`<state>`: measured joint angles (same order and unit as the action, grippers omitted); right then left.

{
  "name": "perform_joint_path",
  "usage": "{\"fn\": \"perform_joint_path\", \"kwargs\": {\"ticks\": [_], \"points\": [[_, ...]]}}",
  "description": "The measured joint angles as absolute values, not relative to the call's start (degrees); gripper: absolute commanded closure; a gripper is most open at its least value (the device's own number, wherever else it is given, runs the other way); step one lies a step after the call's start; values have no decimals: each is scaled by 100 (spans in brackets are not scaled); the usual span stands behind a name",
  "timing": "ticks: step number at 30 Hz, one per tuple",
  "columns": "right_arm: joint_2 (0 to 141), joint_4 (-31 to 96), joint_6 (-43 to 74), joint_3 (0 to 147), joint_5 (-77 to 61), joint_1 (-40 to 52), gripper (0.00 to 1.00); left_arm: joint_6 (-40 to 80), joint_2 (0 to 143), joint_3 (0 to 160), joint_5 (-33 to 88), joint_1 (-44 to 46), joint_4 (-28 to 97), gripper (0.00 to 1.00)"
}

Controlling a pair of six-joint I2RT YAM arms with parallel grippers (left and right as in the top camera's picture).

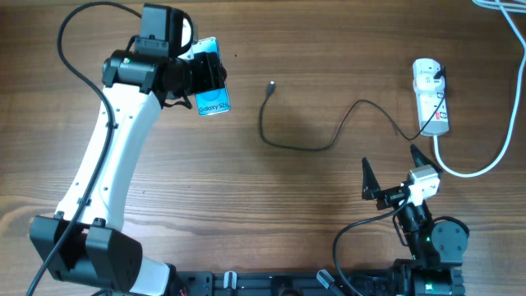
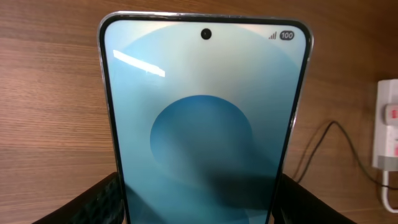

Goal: Plug charger to phone and switch on socket
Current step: 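Lift the phone with the left gripper and raise it upright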

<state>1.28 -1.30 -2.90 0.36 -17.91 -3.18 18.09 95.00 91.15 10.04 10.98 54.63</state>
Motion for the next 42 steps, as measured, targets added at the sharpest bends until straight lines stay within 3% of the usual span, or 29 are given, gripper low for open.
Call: {"fn": "perform_joint_path", "kwargs": {"ticks": [36, 40, 42], "points": [[128, -130, -290, 36, -1791, -318, 0, 3092, 9500, 9115, 1734, 1098, 5693, 32], [128, -130, -290, 36, -1791, -318, 0, 3404, 9500, 9115, 1750, 1098, 5664, 47], [128, -130, -290, 36, -1791, -318, 0, 3581, 9500, 9115, 1754, 1098, 5655, 47]]}}
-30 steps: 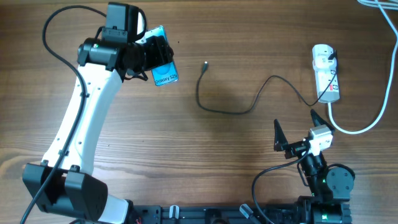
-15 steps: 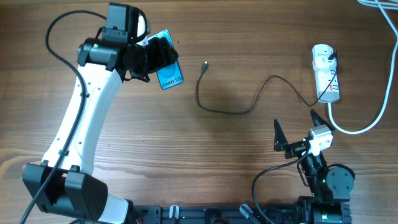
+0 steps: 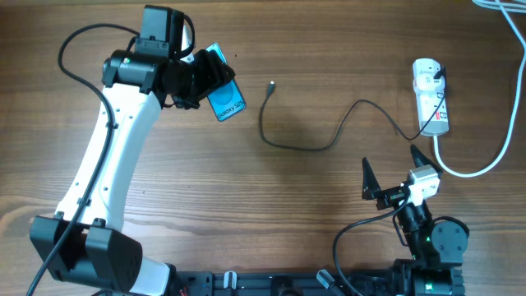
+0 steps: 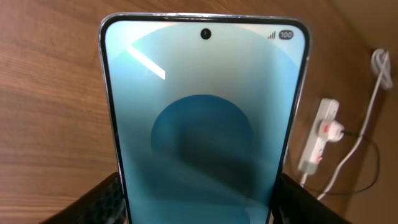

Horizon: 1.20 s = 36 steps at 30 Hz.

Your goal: Plug charger to phone and switch on socket

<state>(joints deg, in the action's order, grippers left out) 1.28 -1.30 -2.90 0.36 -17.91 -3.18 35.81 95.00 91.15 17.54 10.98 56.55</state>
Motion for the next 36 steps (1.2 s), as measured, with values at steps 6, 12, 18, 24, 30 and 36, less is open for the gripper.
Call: {"fn": "perform_joint_path", "kwargs": {"ticks": [6, 12, 18, 24, 30, 36], "points": [[128, -130, -290, 36, -1791, -318, 0, 3962, 9500, 9115, 1754, 1098, 5575, 43], [128, -130, -290, 36, -1791, -318, 0, 4001, 9500, 9115, 1754, 1098, 5544, 43], [128, -130, -283, 36, -1793, -318, 0, 4023, 9500, 9115, 1802, 1098, 5511, 43], [128, -462, 904, 36, -2298, -318, 0, 4027, 9500, 9115, 2115, 1098, 5374, 44], [497, -416, 1737, 429, -3050, -318, 0, 4066, 9500, 9115, 2633, 1035, 5188, 44], [2182, 781, 1892, 1852, -3363, -316, 0, 4327, 9500, 9115, 3293, 838, 5148, 46]]}}
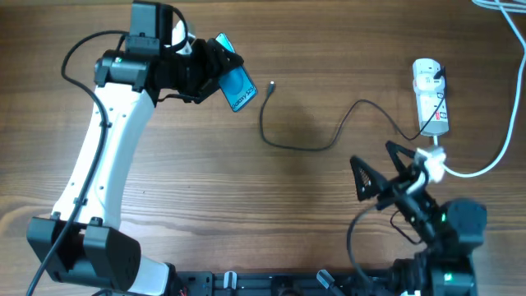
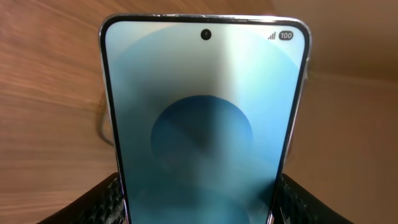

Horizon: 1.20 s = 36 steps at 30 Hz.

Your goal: Plug charger to phone and switch on socket

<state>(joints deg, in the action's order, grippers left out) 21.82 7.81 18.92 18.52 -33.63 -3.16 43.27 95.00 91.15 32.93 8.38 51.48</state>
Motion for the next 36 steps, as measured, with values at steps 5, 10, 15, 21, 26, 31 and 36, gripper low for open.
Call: {"fn": "perform_joint_path", "kwargs": {"ticks": [5, 10, 15, 21, 26, 31, 36], "points": [[4077, 1120, 1929, 2563, -3496, -314, 0, 4801, 9500, 9115, 3979, 701, 5109, 47], [5214, 1122, 1951, 2600, -3820, -314, 0, 5537, 9500, 9115, 4589, 701, 5113, 50], [5894, 1125, 2220, 2600, -3900, -314, 0, 6254, 9500, 9115, 4936, 701, 5113, 57], [6761, 1138, 3815, 2609, -3854, -314, 0, 7089, 9500, 9115, 5273, 701, 5113, 56], [7378, 1160, 4836, 2609, -3734, -314, 0, 7478, 9500, 9115, 5653, 701, 5111, 56], [7570, 1378, 5074, 2611, -3708, -314, 0, 7684, 9500, 9115, 5975, 683, 5111, 56], [7570, 1503, 4718, 2613, -3701, -314, 0, 7896, 9500, 9115, 6160, 580, 5111, 56]]}}
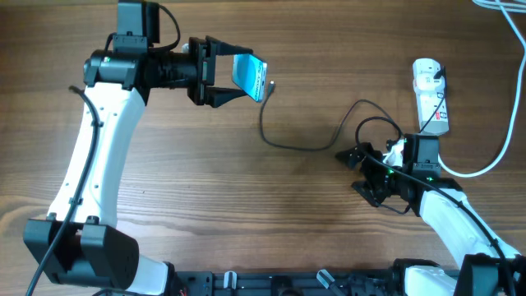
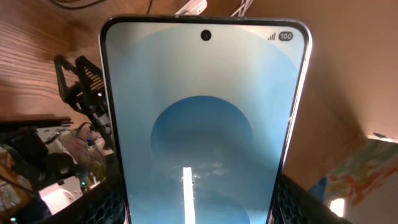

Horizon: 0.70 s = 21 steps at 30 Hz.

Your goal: Plug charger to phone and switch on socket

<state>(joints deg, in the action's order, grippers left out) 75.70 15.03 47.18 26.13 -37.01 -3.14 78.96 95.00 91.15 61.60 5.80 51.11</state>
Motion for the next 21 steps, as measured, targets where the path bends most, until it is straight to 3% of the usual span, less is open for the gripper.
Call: {"fn": "perform_joint_path", "kwargs": {"ticks": [5, 11, 21], "points": [[7570, 1723, 4386, 2620, -3594, -314, 1, 8095, 9500, 9115, 6226, 558, 5111, 56], [7570, 1957, 3732, 2689, -3553, -314, 12, 8136, 9500, 9115, 6233, 561, 5111, 57], [7389, 4967, 1723, 5760, -3422, -266, 13, 8121, 9500, 9115, 6198, 558, 5096, 57]]}}
